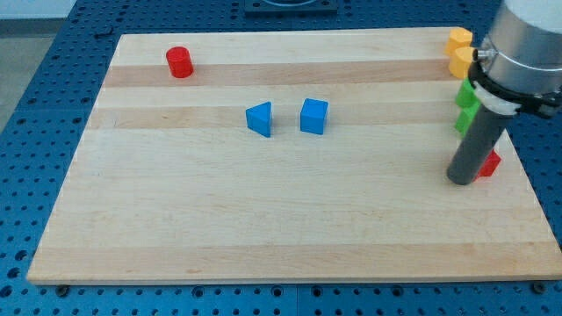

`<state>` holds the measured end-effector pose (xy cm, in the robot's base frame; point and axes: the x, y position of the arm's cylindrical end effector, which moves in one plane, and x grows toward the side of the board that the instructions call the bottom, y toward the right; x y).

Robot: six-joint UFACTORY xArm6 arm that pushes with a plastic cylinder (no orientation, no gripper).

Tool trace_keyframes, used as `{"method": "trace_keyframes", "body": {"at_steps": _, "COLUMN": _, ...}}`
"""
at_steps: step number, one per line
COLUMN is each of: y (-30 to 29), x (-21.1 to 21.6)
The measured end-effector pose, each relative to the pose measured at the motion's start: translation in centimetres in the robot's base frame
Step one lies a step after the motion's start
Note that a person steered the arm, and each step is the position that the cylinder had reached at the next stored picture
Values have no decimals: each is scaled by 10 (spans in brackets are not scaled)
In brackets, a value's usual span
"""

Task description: Point your arm to the center

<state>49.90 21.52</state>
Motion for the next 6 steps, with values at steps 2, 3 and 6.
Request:
{"method": "trace_keyframes", "body": {"at_steps": 2, "y": 15, "x": 0}}
{"method": "trace_keyframes", "body": {"at_steps": 3, "y": 5, "x": 0}}
{"method": "trace_keyframes", "body": {"at_steps": 6, "y": -168, "x": -15}}
